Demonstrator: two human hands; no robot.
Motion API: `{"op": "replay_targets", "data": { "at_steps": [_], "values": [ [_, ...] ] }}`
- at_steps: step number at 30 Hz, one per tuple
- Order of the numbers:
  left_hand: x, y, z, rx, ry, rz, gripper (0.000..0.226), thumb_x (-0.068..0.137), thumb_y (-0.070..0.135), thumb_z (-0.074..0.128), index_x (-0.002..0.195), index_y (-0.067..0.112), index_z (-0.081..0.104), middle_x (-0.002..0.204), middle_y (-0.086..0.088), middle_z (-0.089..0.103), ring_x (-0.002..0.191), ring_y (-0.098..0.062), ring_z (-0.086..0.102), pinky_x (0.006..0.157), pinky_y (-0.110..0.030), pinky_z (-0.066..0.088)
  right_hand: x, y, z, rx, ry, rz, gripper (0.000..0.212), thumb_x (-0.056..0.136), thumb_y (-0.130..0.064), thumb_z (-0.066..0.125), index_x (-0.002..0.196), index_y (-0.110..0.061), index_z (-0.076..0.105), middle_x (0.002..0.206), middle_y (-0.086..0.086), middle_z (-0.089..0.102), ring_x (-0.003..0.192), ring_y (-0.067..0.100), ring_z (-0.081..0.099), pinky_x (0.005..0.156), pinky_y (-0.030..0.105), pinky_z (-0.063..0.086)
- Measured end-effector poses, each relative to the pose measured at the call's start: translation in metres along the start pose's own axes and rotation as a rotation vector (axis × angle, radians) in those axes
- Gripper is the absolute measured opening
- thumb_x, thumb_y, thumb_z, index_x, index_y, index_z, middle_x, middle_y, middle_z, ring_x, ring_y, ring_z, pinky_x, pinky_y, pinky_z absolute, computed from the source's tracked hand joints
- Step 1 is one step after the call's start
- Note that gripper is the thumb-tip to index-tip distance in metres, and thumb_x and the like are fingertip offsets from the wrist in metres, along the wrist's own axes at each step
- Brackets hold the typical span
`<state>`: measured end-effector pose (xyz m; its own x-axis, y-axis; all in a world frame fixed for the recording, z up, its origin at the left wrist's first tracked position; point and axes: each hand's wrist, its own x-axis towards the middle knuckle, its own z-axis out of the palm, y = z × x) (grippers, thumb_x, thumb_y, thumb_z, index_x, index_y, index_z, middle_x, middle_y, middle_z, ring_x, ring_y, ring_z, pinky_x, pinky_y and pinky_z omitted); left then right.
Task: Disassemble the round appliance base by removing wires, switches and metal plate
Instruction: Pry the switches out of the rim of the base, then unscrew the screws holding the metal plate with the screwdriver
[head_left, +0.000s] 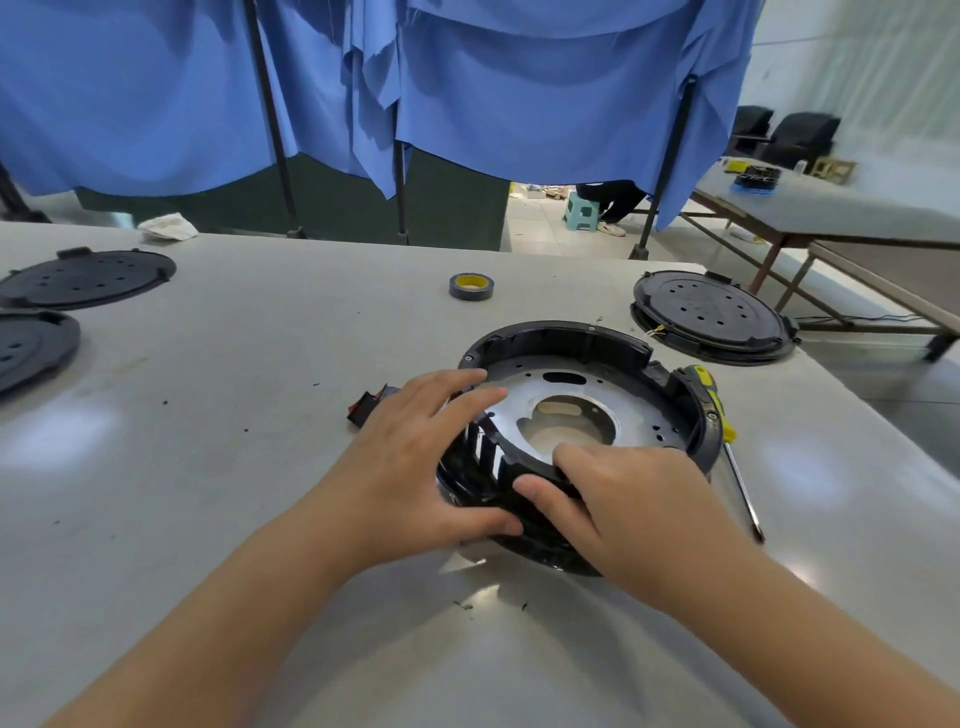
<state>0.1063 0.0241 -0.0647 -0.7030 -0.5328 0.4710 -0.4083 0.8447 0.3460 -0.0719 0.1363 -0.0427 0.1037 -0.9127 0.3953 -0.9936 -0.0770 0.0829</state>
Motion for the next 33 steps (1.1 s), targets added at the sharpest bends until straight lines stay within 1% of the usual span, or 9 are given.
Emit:
{"op": "replay_targets", "data": {
  "at_steps": [2, 6, 11, 13, 15, 18, 24, 29, 33],
  "values": [
    [0.0, 0.005, 0.002, -0.006, 0.031, 0.031, 0.093, 0.06, 0.076, 0.066, 0.137, 0.026, 0.052, 0.143, 0.012, 0.045, 0.134, -0.005, 0.037, 0.11, -0.021, 0.023, 0.0, 0.001, 0.007, 0.01, 0.16, -0.015, 0.053, 0.094, -0.048, 0.032, 0.054, -0.016, 0.045, 0.044, -0.002, 0.046, 0.034, 0.025, 0.044, 0.036, 0.027, 0.023],
    [0.003, 0.017, 0.008, -0.006, 0.115, 0.138, 0.074, 0.067, 0.07, 0.068, 0.117, 0.015, 0.064, 0.123, 0.004, 0.06, 0.122, -0.013, 0.051, 0.107, -0.028, 0.035, 0.004, 0.004, 0.005, 0.009, 0.319, -0.039, 0.064, 0.102, -0.039, 0.021, 0.054, -0.015, 0.057, 0.045, -0.002, 0.052, 0.035, 0.023, 0.048, 0.032, 0.029, 0.03],
    [0.005, 0.021, 0.011, 0.007, 0.279, 0.14, 0.055, 0.074, 0.066, 0.067, 0.09, 0.013, 0.064, 0.09, 0.005, 0.06, 0.091, -0.011, 0.055, 0.114, -0.036, 0.028, 0.017, 0.006, -0.016, 0.009, 0.373, -0.126, 0.055, 0.1, -0.033, 0.028, 0.054, -0.016, 0.055, 0.043, -0.004, 0.048, 0.034, 0.02, 0.043, 0.035, 0.028, 0.027],
    [0.005, 0.024, 0.01, -0.056, 0.308, 0.129, 0.053, 0.078, 0.063, 0.065, 0.083, 0.011, 0.061, 0.079, 0.004, 0.055, 0.077, -0.014, 0.05, 0.092, -0.031, 0.043, 0.022, 0.005, -0.023, 0.011, 0.335, -0.173, 0.051, 0.097, -0.033, 0.033, 0.053, -0.016, 0.051, 0.041, -0.003, 0.046, 0.033, 0.019, 0.039, 0.032, 0.029, 0.029],
    [0.004, 0.029, 0.007, -0.117, 0.365, 0.12, 0.052, 0.082, 0.061, 0.062, 0.075, 0.009, 0.057, 0.073, 0.004, 0.05, 0.069, -0.014, 0.043, 0.068, -0.025, 0.038, 0.024, 0.002, -0.028, 0.033, 0.315, -0.22, 0.05, 0.097, -0.033, 0.034, 0.053, -0.016, 0.051, 0.042, -0.004, 0.045, 0.033, 0.018, 0.037, 0.032, 0.029, 0.029],
    [0.002, 0.03, 0.003, -0.19, 0.435, 0.133, 0.054, 0.084, 0.057, 0.061, 0.071, 0.005, 0.057, 0.068, 0.001, 0.049, 0.065, -0.018, 0.042, 0.06, -0.03, 0.036, 0.024, 0.0, -0.03, 0.103, 0.376, -0.253, 0.05, 0.098, -0.031, 0.034, 0.054, -0.015, 0.05, 0.044, -0.004, 0.044, 0.036, 0.018, 0.036, 0.035, 0.03, 0.026],
    [0.001, 0.029, -0.005, -0.193, 0.463, 0.136, 0.051, 0.084, 0.052, 0.063, 0.07, 0.004, 0.056, 0.068, 0.0, 0.049, 0.064, -0.019, 0.045, 0.058, -0.029, 0.038, 0.021, 0.009, -0.029, 0.255, 0.494, -0.121, 0.042, 0.097, -0.03, 0.035, 0.089, -0.009, 0.07, 0.084, 0.003, 0.065, 0.076, 0.021, 0.057, 0.07, 0.036, 0.043],
    [0.001, 0.024, -0.011, -0.233, 0.503, 0.032, 0.042, 0.079, 0.049, 0.066, 0.071, 0.009, 0.055, 0.069, 0.003, 0.051, 0.063, -0.016, 0.049, 0.058, -0.02, 0.038, 0.018, 0.021, -0.024, 0.3, 0.581, -0.06, 0.054, 0.098, -0.042, 0.028, 0.114, -0.005, 0.062, 0.111, 0.011, 0.059, 0.104, 0.023, 0.052, 0.091, 0.036, 0.041],
    [0.001, 0.02, -0.017, -0.358, 0.547, -0.109, 0.037, 0.078, 0.051, 0.063, 0.073, 0.014, 0.057, 0.066, 0.008, 0.057, 0.062, -0.011, 0.054, 0.056, -0.017, 0.041, 0.015, 0.025, -0.018, 0.327, 0.627, -0.143, 0.063, 0.094, -0.058, 0.027, 0.127, -0.009, 0.046, 0.127, 0.016, 0.051, 0.121, 0.026, 0.046, 0.104, 0.049, 0.037]
  ]
}}
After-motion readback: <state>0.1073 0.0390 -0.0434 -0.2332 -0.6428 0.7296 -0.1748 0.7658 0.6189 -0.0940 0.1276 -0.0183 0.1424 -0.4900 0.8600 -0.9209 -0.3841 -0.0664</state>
